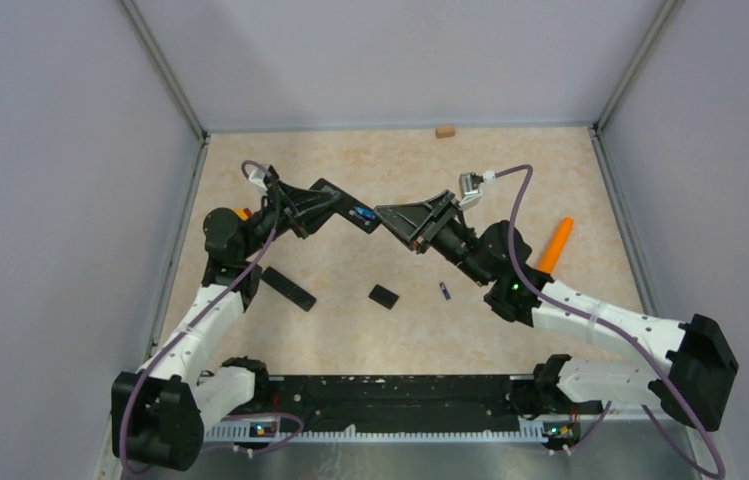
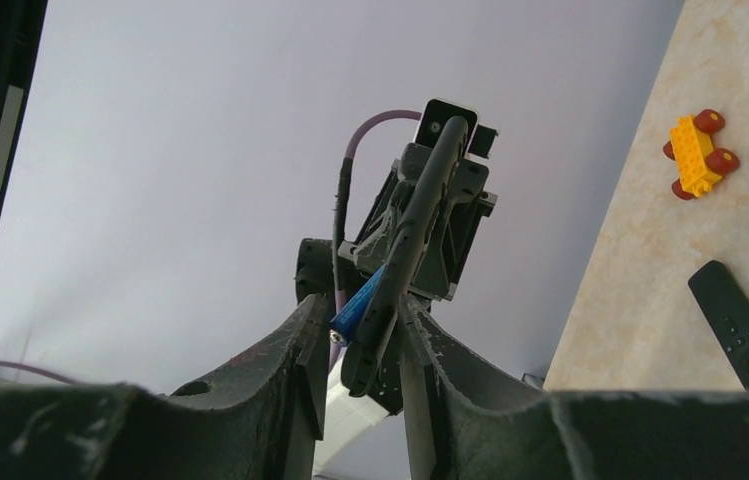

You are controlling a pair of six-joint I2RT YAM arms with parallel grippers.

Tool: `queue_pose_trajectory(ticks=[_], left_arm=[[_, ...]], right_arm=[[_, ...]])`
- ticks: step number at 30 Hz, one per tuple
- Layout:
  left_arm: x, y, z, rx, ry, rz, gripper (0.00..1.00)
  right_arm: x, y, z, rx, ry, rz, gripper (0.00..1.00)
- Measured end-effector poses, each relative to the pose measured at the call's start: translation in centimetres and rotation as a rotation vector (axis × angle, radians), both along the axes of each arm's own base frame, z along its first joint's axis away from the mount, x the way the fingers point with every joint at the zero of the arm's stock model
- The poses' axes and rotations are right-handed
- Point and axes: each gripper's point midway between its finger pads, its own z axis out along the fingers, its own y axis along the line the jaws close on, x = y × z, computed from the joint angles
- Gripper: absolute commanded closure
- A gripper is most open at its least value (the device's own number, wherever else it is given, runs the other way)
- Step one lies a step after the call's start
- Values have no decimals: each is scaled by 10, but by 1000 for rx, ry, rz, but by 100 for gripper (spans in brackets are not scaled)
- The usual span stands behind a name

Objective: Load the batteries into the remote control
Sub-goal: Load the battery into the remote control.

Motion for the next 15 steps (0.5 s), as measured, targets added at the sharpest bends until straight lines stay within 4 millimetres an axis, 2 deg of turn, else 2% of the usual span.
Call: queue_pose_trajectory(ticks=[8, 15], left_arm=[[-4, 1, 3, 4, -12, 4, 100], [-4, 2, 1, 16, -13, 9, 100]], right_arm=[[2, 0, -3, -5, 12, -8, 67], [5, 1, -10, -26, 27, -15, 55]])
